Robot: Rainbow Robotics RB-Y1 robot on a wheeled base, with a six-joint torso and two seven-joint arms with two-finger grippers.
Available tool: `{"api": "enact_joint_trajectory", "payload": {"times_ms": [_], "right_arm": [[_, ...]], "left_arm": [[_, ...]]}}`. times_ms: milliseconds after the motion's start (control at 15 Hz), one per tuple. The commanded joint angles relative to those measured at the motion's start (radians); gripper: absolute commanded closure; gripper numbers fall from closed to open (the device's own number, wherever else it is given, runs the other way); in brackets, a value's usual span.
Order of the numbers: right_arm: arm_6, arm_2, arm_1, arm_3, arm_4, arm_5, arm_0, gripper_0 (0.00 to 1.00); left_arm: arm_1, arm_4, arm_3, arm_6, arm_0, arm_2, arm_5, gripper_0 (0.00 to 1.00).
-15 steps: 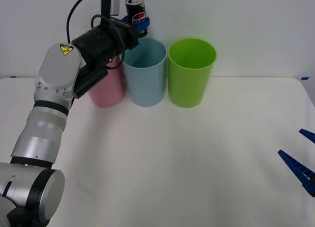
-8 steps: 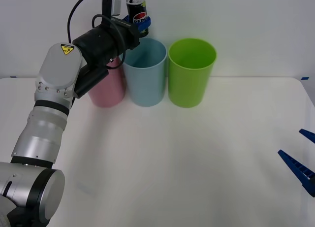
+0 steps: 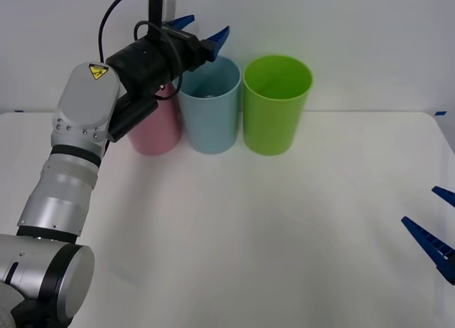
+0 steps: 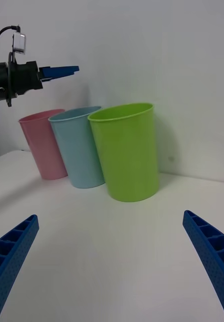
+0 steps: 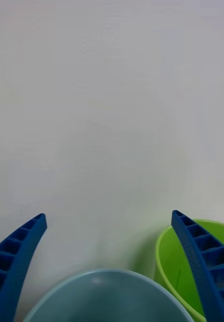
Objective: Grasp the object on the table and drop it into the matching bin: aluminum can to the light blue bin, PET bottle to the pink bin.
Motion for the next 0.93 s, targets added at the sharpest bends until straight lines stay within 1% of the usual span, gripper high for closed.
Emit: {"api": "enact_joint_trajectory", "payload": {"times_ms": [67, 333, 400, 533, 667, 733, 933], "right_arm": [[0.000, 0.000, 0.000, 0.000, 0.000, 0.000, 0.000, 0.00], [0.000, 0.000, 0.000, 0.000, 0.000, 0.000, 0.000, 0.00], [0.000, 0.000, 0.000, 0.000, 0.000, 0.000, 0.000, 0.00], [0.000, 0.000, 0.000, 0.000, 0.000, 0.000, 0.000, 0.00], [0.000, 0.000, 0.000, 0.000, 0.000, 0.000, 0.000, 0.00], [0.000, 0.000, 0.000, 0.000, 0.000, 0.000, 0.000, 0.00], [0.000, 0.000, 0.000, 0.000, 0.000, 0.000, 0.000, 0.00]], "left_arm": [[0.000, 0.012, 0.000, -0.001, 0.000, -0.003, 0.000, 0.00], [0.002, 0.035, 0.000, -0.003, 0.003, -0.001, -0.017, 0.00], [0.009, 0.055, 0.000, -0.006, 0.009, -0.001, -0.025, 0.00], [0.023, 0.101, 0.000, -0.014, 0.017, -0.001, -0.045, 0.00], [0.043, 0.188, -0.003, -0.034, 0.037, -0.001, -0.072, 0.00], [0.054, 0.217, -0.014, -0.041, 0.054, -0.003, -0.086, 0.00], [0.092, 0.305, -0.089, -0.058, 0.127, -0.003, -0.135, 0.00]]}}
